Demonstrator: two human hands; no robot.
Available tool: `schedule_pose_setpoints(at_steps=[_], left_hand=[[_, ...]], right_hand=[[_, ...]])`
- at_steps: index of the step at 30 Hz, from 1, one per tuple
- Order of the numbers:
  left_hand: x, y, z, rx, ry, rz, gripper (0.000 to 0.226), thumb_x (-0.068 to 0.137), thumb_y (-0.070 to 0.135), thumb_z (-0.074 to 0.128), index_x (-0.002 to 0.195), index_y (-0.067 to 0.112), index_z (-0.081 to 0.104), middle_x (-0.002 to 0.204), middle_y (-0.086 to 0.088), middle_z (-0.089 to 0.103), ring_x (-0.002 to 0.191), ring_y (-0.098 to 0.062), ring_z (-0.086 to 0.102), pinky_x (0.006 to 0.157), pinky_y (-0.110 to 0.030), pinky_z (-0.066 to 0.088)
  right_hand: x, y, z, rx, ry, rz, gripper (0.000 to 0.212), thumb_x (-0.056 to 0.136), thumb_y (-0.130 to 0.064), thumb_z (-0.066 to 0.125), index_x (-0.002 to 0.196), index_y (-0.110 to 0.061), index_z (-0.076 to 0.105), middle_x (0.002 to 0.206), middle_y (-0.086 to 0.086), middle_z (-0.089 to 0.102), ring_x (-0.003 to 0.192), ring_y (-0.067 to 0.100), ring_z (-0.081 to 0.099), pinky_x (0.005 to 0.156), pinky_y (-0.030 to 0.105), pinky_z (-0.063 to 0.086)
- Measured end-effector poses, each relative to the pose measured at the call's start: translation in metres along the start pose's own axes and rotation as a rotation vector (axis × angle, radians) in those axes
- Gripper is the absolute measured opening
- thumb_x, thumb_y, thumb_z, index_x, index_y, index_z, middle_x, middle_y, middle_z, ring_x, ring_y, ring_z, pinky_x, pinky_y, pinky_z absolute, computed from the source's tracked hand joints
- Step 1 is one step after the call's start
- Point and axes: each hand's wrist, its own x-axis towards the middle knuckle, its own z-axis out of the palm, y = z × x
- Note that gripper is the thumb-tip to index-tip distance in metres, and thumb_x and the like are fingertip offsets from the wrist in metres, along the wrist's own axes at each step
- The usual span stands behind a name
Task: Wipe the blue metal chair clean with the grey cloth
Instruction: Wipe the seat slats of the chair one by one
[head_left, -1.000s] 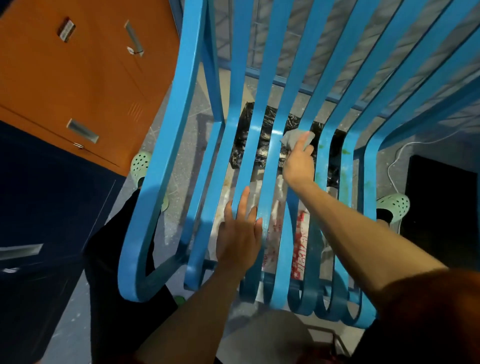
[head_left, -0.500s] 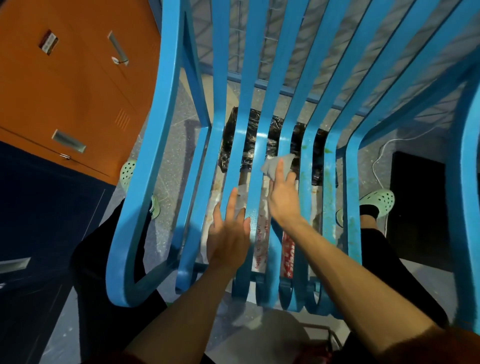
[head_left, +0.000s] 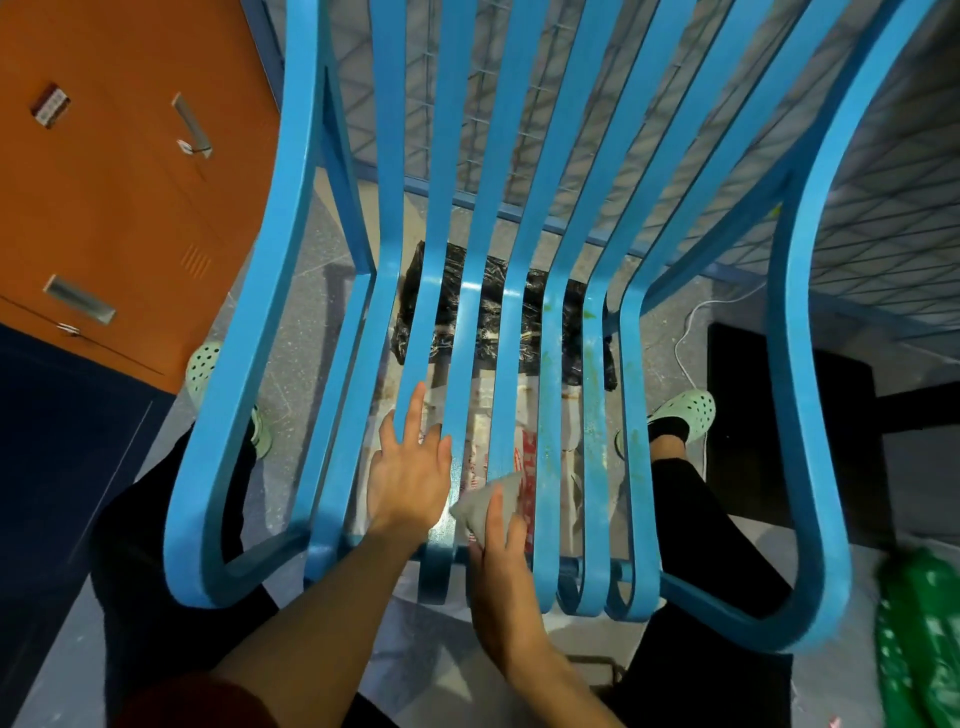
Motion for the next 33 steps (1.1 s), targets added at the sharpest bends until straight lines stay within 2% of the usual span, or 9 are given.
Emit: schedule_pose_setpoints(at_steps=[1,5,10,15,18,21,25,30,33], left_hand=[[0.0,0.0,-0.002,-0.018,0.001,-0.007,0.056,0.103,0.048,0.012,0.156,0.033,0.022,0.162,0.008,-0.027,0.148,-0.033,0.018,0.079,-0.031,0.057],[-0.001,0.002,-0.002,-0.024,-0.012,0.003,0.058,0.103,0.048,0.011,0.158,0.03,0.015,0.162,0.008,-0.027,0.147,-0.033,0.019,0.081,-0.033,0.057],[0.002,0.0,0.001,-0.013,-0.036,-0.005,0.061,0.102,0.049,0.004,0.159,0.029,0.01,0.161,0.004,-0.031,0.148,-0.036,0.014,0.092,-0.039,0.056],[-0.002,-0.003,0.008,-0.085,0.107,-0.031,0.058,0.107,0.047,0.009,0.159,0.021,0.018,0.166,-0.002,0.015,0.122,-0.029,0.052,0.063,-0.03,0.052],[0.001,-0.007,0.012,-0.072,0.113,-0.007,0.056,0.109,0.041,0.015,0.155,0.014,0.03,0.164,-0.005,0.02,0.131,-0.034,0.047,0.076,-0.035,0.055],[0.004,-0.002,0.012,-0.045,0.029,0.045,0.058,0.108,0.035,0.006,0.15,0.014,0.041,0.167,-0.006,0.005,0.145,-0.04,0.027,0.1,-0.046,0.049],[0.002,-0.004,0.004,-0.111,0.134,-0.012,0.041,0.097,0.033,0.054,0.136,0.021,0.056,0.162,-0.001,0.027,0.132,-0.036,0.045,0.079,-0.038,0.058],[0.0,0.0,-0.004,-0.21,0.181,-0.04,0.056,0.1,0.04,0.031,0.153,0.024,0.025,0.16,0.004,0.024,0.126,-0.031,0.05,0.067,-0.036,0.058],[-0.001,0.002,-0.007,-0.241,0.219,-0.059,0.059,0.098,0.043,0.033,0.153,0.023,0.025,0.153,0.002,0.024,0.119,-0.034,0.057,0.066,-0.041,0.06]], right_hand=[[-0.001,0.004,0.006,-0.108,0.039,0.016,0.062,0.102,-0.033,0.037,0.153,-0.006,0.014,0.152,0.034,0.015,0.136,0.062,0.009,0.112,0.07,0.015],[0.01,0.008,-0.004,0.475,0.282,0.199,0.07,0.101,-0.034,0.041,0.154,-0.029,-0.005,0.162,0.001,0.008,0.141,0.026,0.034,0.114,0.036,0.033],[0.059,0.008,-0.032,0.393,0.239,0.036,0.088,0.1,-0.014,0.05,0.152,-0.026,-0.021,0.16,0.011,-0.002,0.125,0.027,0.048,0.101,0.031,0.045],[0.116,0.009,-0.08,0.356,0.257,0.044,0.067,0.106,-0.024,0.031,0.155,-0.015,-0.013,0.153,0.025,0.017,0.085,0.026,0.056,0.075,0.035,0.046],[0.159,0.006,-0.104,0.315,0.248,0.068,0.072,0.103,-0.015,0.036,0.154,-0.011,-0.016,0.155,0.032,0.007,0.099,0.042,0.056,0.082,0.043,0.047],[0.194,0.009,-0.127,0.284,0.258,0.113,0.083,0.098,-0.007,0.042,0.152,-0.01,-0.021,0.155,0.035,0.002,0.092,0.043,0.056,0.076,0.045,0.048],[0.23,0.002,-0.151,0.278,0.289,0.113,0.085,0.095,-0.005,0.043,0.152,-0.008,-0.02,0.154,0.036,0.004,0.097,0.046,0.057,0.07,0.043,0.045],[0.24,0.009,-0.152,0.18,0.336,0.071,0.085,0.092,-0.001,0.042,0.152,-0.007,-0.018,0.155,0.033,0.006,0.099,0.045,0.056,0.064,0.038,0.042],[0.232,0.018,-0.141,0.048,0.36,-0.018,0.069,0.102,-0.016,0.037,0.155,-0.005,-0.006,0.151,0.032,0.015,0.098,0.043,0.053,0.068,0.038,0.04]])
